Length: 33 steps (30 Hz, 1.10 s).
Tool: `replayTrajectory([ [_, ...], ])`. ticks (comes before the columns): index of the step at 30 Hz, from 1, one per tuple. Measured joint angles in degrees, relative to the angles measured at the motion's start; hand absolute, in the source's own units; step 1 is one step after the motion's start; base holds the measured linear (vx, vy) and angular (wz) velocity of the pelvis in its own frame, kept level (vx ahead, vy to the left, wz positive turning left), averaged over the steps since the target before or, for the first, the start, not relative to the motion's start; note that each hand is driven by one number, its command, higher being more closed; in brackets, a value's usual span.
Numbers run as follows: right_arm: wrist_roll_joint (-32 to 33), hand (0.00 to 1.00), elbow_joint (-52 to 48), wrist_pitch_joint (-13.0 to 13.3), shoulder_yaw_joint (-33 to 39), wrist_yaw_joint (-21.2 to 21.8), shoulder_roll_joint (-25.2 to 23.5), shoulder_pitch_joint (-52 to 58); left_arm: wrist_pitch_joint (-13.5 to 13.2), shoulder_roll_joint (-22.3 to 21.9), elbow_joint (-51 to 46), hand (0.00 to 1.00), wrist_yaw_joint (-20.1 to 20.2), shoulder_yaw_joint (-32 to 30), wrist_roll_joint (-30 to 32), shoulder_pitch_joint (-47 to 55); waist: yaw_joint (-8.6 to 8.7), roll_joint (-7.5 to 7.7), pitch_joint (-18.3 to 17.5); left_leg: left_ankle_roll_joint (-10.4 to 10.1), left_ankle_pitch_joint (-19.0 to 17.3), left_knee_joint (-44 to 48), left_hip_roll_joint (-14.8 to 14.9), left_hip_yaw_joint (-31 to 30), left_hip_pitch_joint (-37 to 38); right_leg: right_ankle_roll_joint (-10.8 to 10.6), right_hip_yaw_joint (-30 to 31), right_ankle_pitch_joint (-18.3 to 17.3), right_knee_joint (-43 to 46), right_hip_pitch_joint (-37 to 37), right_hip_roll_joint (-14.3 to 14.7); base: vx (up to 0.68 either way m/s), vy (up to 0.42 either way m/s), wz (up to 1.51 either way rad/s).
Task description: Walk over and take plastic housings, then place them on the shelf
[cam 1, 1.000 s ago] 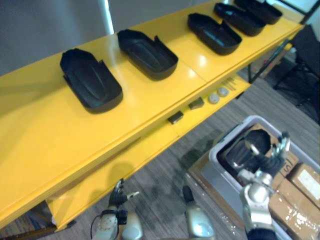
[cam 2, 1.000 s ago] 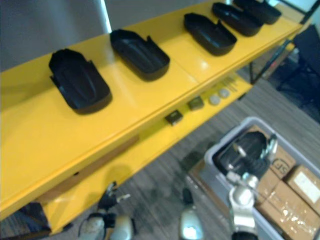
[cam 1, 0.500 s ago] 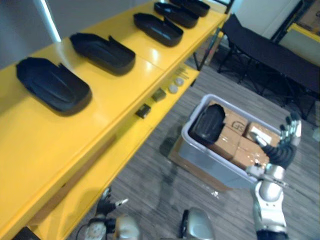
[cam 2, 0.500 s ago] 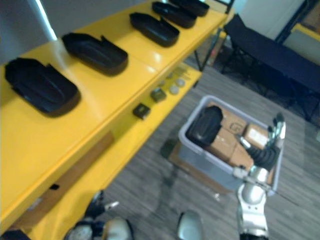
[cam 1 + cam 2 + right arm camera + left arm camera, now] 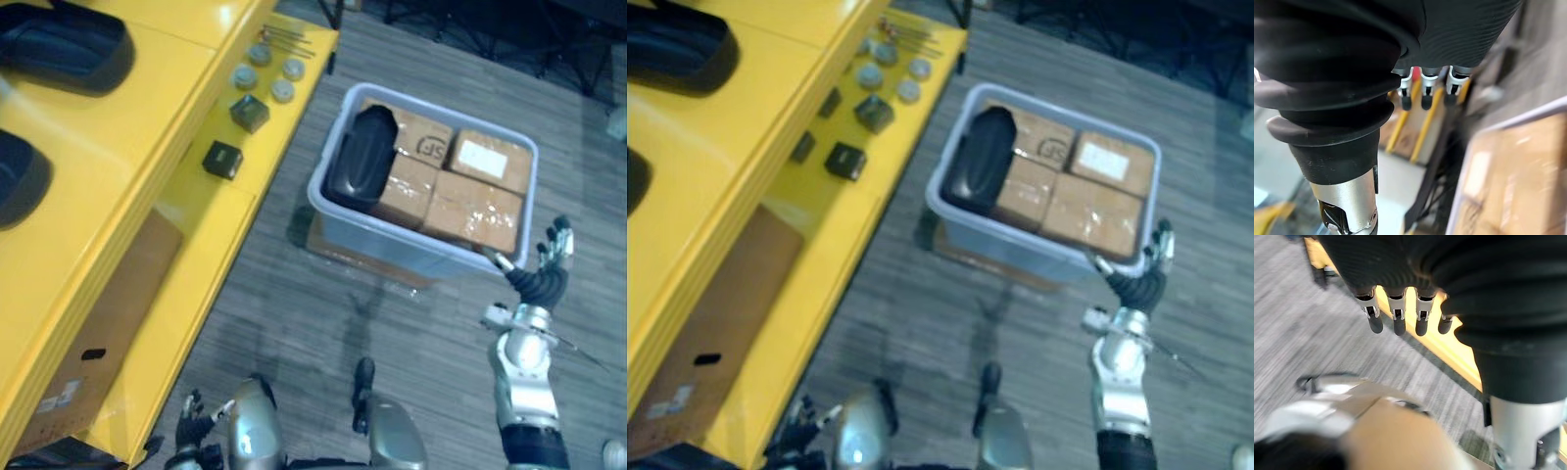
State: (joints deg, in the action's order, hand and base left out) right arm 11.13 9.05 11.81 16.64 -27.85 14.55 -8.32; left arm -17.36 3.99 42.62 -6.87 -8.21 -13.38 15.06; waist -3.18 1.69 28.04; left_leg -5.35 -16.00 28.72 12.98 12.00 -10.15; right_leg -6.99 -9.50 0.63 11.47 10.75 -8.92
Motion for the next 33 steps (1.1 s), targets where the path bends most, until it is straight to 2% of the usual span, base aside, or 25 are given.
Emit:
replayTrajectory([
  [3,2.16,0.0,7.06,-2.59,2.61,-2.64,1.33,-5.85,0.27,0.13,-0.96,0.0,-0.59,0.18,-0.04,-0.46,-0.92,-0.01,1.07,-0.76,-0.11,-0.07,-2.01,-2.58,-1.94,-0.18,-3.23,0.4,0.72,1.32,-2.21,-0.09,0.034,0.09],
  [6,4.1,0.0,12.56,-4.11,2.73,-3.46,4.84,-10.82,0.37,0.25,-0.88,0.0,-0.34,0.52,-0.27,-1.96,-1.45,-0.66,1.45,-0.36,0.24,0.96,-3.94,-5.04,-5.21,-0.47,-4.69,1.66,1.27,3.12,-3.75,-0.03,0.065,0.35],
  [8,5.12,0.0,18.72,-4.31,2.93,-3.41,8.36,-17.21,0.37,-0.01,-0.65,0.0,0.47,0.78,-2.36,-2.82,-2.94,-1.56,1.87,0.16,0.6,1.66,-5.81,-8.1,-6.87,-1.2,-4.77,2.52,1.91,4.07,-4.72,0.02,0.072,0.2],
  [10,6.71,0.0,24.92,-4.26,2.82,-3.38,13.58,-24.63,0.31,0.06,0.86,0.0,1.28,1.41,-2.56,-4.28,-4.01,-3.18,2.44,0.67,0.92,1.85,-7.91,-11.08,-8.71,-1.82,-5.97,2.97,2.01,4.51,-6.19,0.01,0.088,0.4],
  [11,7.02,0.0,26.49,-4.25,2.72,-3.39,14.81,-26.27,0.32,0.09,1.14,0.0,1.5,1.77,-2.56,-4.41,-4.09,-3.56,2.4,0.75,0.97,1.97,-8.31,-11.66,-9.26,-1.94,-6.47,3.04,1.99,4.53,-6.47,-0.02,0.099,0.4],
  [13,9.06,0.0,32.74,-4.26,0.33,-3.41,19.99,-32.82,0.61,0.04,1.7,0.0,2.54,2.37,-2.57,-4.38,-5.95,-4.13,2.58,1.14,1.24,2.16,-9.21,-12.11,-10.66,-2.2,-6.95,3.26,1.97,5.32,-7.29,-0.02,0.082,0.24],
  [16,11.15,0.0,38.38,-4.25,-2.56,-3.52,24.22,-39.21,0.79,0.05,3.75,0.0,3.33,2.84,-2.81,-4.36,-7.16,-4.81,2.55,1.21,1.27,2.88,-9.95,-13.11,-12.09,-2.4,-7.7,3.44,2.0,6.0,-7.87,-0.02,0.052,0.17],
  [18,11.87,0.0,41.76,-4.37,-4.57,-3.55,27.81,-43.26,0.82,0.04,5.06,0.0,3.88,4.1,-4.79,-4.36,-8.72,-5.72,2.73,1.42,1.4,3.12,-10.58,-13.31,-12.78,-2.65,-7.79,3.76,1.87,6.3,-8.38,-0.03,0.062,0.08],
  [21,12.96,0.0,45.13,-5.96,-7.63,-3.57,31.3,-48.74,0.85,-0.02,5.89,0.0,5.6,6.07,-5.16,-4.36,-9.31,-7.82,2.82,1.82,1.69,3.8,-11.64,-15.02,-14.9,-2.73,-9.1,4.18,1.88,7.21,-9.07,-0.05,0.055,0.21],
  [22,12.98,0.0,45.59,-6.02,-7.93,-3.58,31.54,-49.13,0.85,-0.02,5.93,0.0,5.73,6.32,-5.44,-4.37,-9.48,-7.96,2.84,1.83,1.71,3.83,-11.67,-15.02,-15.0,-2.71,-9.1,4.23,1.87,7.21,-9.11,-0.05,0.036,0.07],
  [24,14.67,0.0,48.96,-7.87,-9.95,-3.61,32.61,-50.87,0.77,-0.2,6.82,0.0,6.19,7.33,-6.95,-4.38,-10.73,-9.13,2.76,1.95,1.94,3.8,-12.06,-15.14,-15.46,-2.76,-9.27,4.43,1.8,7.53,-9.47,-0.04,0.041,0.05],
  [28,15.35,0.0,53.33,-10.84,-12.03,-3.59,34.23,-53.35,0.67,-0.39,8.69,0.0,7.32,9.62,-7.09,-4.4,-11.99,-10.74,2.51,2.21,2.45,3.78,-12.62,-15.51,-16.71,-3.01,-9.54,4.76,1.89,8.46,-10.14,-0.03,0.037,0.08],
  [33,15.33,0.0,56.15,-13.07,-12.38,-3.46,34.81,-55.55,0.21,-0.62,10.33,0.0,7.92,11.78,-8.98,-5.18,-13.33,-11.04,2.32,2.16,2.79,3.79,-12.79,-15.99,-17.7,-3.02,-10.12,4.82,1.96,9.1,-10.36,-0.02,0.021,0.06],
])
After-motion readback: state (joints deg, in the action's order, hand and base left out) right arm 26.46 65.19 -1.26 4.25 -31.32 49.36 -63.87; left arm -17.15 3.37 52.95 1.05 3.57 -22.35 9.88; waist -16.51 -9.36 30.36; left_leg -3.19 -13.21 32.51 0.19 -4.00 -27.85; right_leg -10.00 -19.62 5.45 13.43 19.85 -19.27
